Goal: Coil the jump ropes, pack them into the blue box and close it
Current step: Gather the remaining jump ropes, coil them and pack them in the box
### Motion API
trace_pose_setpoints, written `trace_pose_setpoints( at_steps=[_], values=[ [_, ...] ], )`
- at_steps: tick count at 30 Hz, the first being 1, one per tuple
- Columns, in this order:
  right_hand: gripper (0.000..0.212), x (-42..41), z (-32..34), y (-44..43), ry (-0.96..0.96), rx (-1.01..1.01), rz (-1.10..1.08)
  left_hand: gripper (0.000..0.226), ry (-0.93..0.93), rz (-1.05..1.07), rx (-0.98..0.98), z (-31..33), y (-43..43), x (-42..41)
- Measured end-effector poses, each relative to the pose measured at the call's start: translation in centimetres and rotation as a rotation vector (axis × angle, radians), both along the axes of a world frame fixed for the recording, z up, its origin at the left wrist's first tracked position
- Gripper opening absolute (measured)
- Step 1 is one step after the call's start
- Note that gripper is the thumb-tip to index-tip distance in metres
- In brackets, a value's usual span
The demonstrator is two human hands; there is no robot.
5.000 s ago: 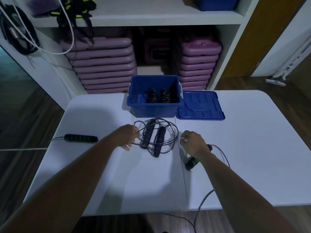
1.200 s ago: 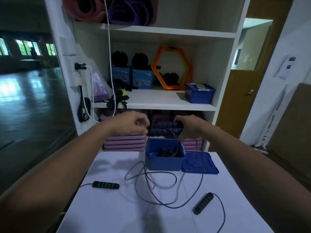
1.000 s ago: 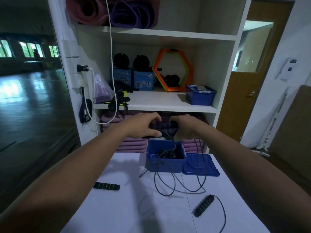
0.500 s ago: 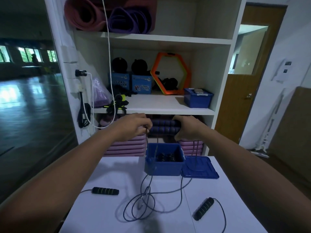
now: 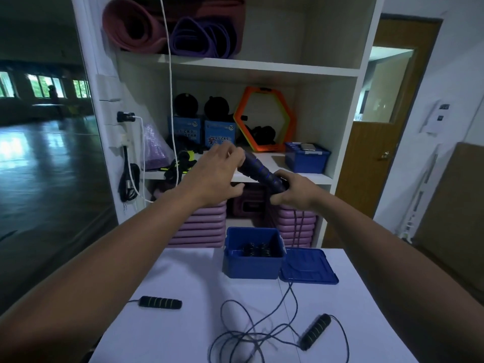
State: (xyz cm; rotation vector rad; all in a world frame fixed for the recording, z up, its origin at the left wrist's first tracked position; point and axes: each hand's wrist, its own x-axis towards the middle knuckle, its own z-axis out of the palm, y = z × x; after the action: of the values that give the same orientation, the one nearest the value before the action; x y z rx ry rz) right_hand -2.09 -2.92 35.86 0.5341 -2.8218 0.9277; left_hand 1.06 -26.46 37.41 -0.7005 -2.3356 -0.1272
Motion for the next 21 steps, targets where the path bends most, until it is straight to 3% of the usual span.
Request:
trace_pose_setpoints(
  at_steps=[3, 6, 9, 13, 17, 21],
  values=[
    [0.047, -0.1, 0.5, -0.1, 0.011, -0.01, -0.011, 0.064, 0.064, 0.142, -0.11, 0.4, 1.1, -0.2],
    [0.049, -0.2, 0.9, -0.1, 0.023, 0.085, -0.022, 0.069, 0.074, 0.131, -0.141, 0.6, 1.4, -0.6],
    [0.055, 0.0, 0.9, -0.7, 0.03, 0.186, 0.004, 0.078, -0.079, 0.162, -0.311, 0.6, 1.7, -1.1],
    [0.062, 0.5, 0.9, -1.9, 0.061, 0.24, 0.031, 0.063, -0.248, 0.201, -0.417, 0.2, 1.4, -1.9],
    [0.065, 0.6, 0.7, -2.9, 0.065, 0.253, 0.087, 0.037, -0.284, 0.147, -0.358, 0.1, 1.1, -2.0],
    [0.063, 0.4, 0.6, -3.3, 0.079, 0.211, 0.089, 0.032, -0.384, 0.137, -0.27, 0.0, 0.2, -2.3]
  ],
)
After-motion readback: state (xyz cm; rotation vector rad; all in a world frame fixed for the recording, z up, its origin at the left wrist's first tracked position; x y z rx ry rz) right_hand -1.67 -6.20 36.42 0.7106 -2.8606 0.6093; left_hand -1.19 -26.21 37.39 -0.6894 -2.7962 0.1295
